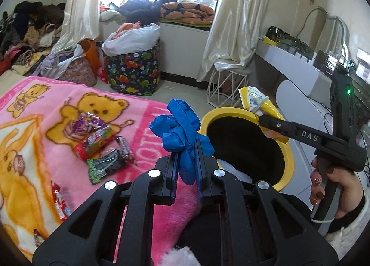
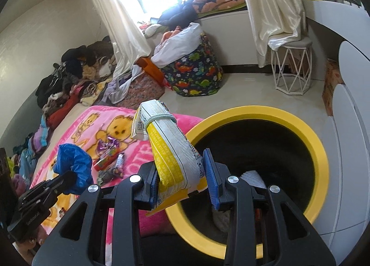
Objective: Collect trash
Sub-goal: 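Carry the blue cloth and yellow-white snack bag over the yellow bin with both tools, then open both tools to drop the cloth and snack bag into the bin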
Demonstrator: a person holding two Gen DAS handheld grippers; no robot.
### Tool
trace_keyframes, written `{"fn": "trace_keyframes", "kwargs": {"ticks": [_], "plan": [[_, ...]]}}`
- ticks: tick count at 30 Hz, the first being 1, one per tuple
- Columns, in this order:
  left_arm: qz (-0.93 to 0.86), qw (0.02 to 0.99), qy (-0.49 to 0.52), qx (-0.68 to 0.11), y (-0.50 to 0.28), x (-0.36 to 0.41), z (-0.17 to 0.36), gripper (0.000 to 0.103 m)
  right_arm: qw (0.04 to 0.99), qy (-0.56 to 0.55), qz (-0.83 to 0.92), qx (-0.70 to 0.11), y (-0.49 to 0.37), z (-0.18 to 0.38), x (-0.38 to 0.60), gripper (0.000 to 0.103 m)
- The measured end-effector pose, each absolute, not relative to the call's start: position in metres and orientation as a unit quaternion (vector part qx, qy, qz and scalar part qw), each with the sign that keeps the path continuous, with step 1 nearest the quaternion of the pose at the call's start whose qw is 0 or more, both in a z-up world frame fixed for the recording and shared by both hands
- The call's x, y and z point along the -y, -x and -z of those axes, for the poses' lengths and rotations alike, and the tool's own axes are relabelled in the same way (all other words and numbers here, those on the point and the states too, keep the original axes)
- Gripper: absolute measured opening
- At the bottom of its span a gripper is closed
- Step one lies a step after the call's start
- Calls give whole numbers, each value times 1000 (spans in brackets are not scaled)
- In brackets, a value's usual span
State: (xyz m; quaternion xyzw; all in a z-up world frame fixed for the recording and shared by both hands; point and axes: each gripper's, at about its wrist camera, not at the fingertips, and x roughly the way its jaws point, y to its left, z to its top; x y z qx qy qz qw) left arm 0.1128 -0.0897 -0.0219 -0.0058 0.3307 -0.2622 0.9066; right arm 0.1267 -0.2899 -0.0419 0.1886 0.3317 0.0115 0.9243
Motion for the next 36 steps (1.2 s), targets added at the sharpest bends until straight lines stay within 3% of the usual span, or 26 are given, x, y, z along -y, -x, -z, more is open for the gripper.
{"fn": "trace_keyframes", "kwargs": {"ticks": [36], "plan": [[355, 854, -80, -372, -123, 212, 70, 8, 902, -250, 90, -341, -117, 83, 377, 32]]}}
